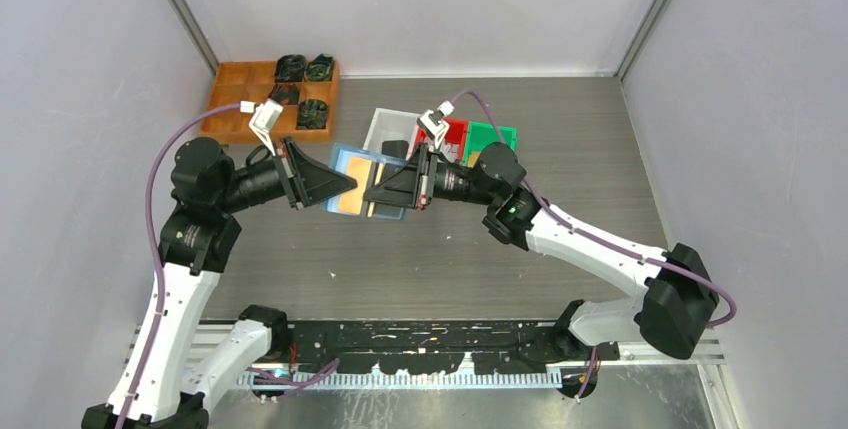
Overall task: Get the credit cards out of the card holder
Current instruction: Remove the credit card from the card holder.
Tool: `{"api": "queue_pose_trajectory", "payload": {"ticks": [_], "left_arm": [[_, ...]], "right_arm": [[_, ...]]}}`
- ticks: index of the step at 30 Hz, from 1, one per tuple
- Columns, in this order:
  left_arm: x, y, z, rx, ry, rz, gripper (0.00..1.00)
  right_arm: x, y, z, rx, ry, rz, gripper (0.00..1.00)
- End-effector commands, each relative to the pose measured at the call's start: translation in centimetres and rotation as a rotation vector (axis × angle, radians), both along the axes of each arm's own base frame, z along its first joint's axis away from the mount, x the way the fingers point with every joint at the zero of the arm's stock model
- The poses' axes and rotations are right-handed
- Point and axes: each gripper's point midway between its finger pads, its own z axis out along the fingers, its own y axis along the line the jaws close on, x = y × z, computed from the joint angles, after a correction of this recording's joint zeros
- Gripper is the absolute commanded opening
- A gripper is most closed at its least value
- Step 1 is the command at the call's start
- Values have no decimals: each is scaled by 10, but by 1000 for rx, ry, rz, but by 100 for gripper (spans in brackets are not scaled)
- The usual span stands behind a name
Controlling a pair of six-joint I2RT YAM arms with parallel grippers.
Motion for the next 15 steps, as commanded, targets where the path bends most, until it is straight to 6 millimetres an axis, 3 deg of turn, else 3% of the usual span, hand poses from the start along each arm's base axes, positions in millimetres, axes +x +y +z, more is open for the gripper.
{"api": "queue_pose_trajectory", "payload": {"ticks": [1,4,15], "left_arm": [[-13,-3,14,-25,-50,-68,1],[-15,-4,15,-27,-43,-80,2],[-20,-4,21,-40,-26,-92,5]], "right_arm": [[-13,-19,41,143,-95,-26,10],[-13,-21,41,151,-97,-36,3],[-17,-29,34,166,-96,-49,1]]}}
